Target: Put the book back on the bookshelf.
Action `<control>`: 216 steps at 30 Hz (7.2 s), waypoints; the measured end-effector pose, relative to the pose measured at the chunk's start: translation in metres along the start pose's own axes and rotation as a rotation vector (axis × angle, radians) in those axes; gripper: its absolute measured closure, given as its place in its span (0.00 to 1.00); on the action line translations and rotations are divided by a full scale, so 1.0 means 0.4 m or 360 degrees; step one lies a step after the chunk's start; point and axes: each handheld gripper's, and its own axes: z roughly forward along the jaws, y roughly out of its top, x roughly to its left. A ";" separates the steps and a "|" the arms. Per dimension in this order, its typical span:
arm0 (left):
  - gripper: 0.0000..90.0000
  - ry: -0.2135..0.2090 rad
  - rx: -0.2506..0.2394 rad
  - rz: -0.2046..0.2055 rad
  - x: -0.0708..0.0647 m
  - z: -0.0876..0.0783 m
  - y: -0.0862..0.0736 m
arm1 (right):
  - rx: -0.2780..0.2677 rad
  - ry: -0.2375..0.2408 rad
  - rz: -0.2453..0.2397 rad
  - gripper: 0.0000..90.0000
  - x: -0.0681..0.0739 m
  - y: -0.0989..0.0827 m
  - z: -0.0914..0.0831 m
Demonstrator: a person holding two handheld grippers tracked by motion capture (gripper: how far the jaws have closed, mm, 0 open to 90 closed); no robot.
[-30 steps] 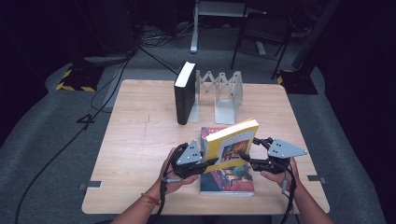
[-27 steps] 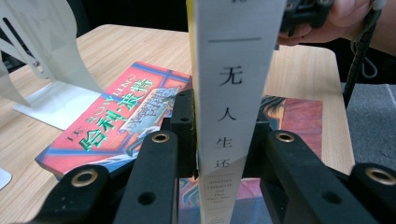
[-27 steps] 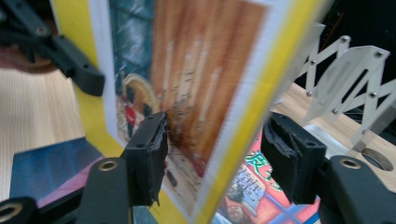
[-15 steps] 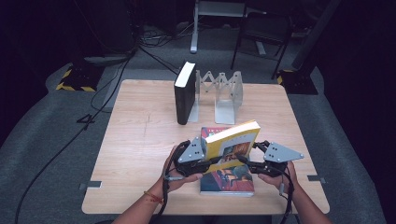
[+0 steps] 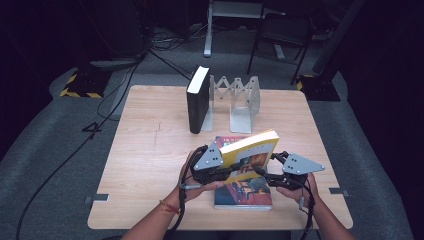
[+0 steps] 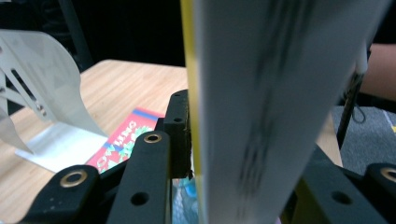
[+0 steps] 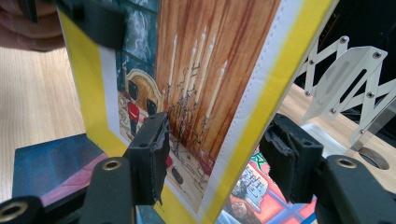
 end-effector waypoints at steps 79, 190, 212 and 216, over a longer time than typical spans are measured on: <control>0.83 0.1263 0.0005 -0.0501 0.303 0.035 -0.044 | 0.0238 -0.0044 0.0035 0.43 -0.064 -0.078 -0.028; 0.91 0.1101 0.0193 -0.0539 0.261 0.099 -0.170 | 0.0365 -0.0002 0.0007 0.42 -0.054 -0.092 -0.007; 0.90 0.1146 0.0242 -0.0583 0.333 0.124 -0.148 | 0.0362 -0.0016 0.0008 0.42 -0.060 -0.093 -0.011; 0.90 0.1151 0.0254 -0.0571 0.334 0.119 -0.148 | 0.0359 -0.0017 0.0008 0.42 -0.059 -0.092 -0.013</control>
